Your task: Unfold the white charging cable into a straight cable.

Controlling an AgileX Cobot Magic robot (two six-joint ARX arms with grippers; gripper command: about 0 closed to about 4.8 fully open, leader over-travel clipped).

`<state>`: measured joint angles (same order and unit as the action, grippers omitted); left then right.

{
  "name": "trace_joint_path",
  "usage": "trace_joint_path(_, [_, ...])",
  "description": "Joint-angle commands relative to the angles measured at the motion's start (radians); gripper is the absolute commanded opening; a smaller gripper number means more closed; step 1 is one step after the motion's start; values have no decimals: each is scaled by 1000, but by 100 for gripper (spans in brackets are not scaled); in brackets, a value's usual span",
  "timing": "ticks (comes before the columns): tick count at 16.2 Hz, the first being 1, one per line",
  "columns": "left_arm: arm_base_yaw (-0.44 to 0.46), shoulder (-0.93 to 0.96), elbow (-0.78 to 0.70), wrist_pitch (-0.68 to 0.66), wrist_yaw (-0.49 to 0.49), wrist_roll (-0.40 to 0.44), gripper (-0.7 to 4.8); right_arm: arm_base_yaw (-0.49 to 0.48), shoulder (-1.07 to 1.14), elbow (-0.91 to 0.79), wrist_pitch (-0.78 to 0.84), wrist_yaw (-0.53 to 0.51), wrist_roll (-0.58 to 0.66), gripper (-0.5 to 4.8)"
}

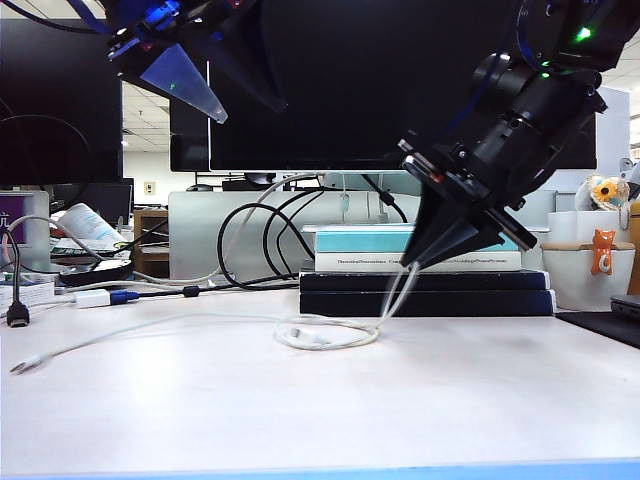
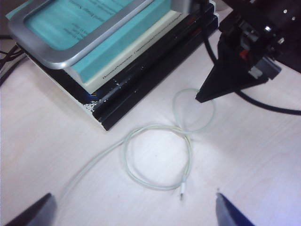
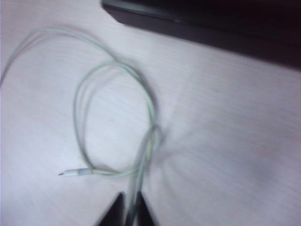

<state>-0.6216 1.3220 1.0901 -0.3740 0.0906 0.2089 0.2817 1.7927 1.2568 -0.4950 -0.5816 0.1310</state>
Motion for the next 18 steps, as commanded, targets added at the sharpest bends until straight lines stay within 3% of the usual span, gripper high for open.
trace_joint_path(1, [0, 0, 2, 17, 3, -1, 479, 1, -2, 4, 21, -40, 0, 21])
trace_joint_path(5, [0, 0, 2, 14, 0, 0, 479, 1, -17, 7, 31, -153, 0, -8])
trace_joint_path(9, [47, 0, 2, 0, 5, 5, 479, 1, -138, 8, 28, -151, 0, -8])
trace_joint_path(12, [108, 1, 2, -11, 106, 19, 479, 1, -270, 8, -2, -168, 0, -8])
trace_joint_path(15, [123, 1, 2, 13, 297, 20, 479, 1, -409, 8, -44, -206, 2, -8])
trace_joint_path(18, [119, 13, 2, 16, 314, 12, 479, 1, -493, 8, -55, -228, 27, -8])
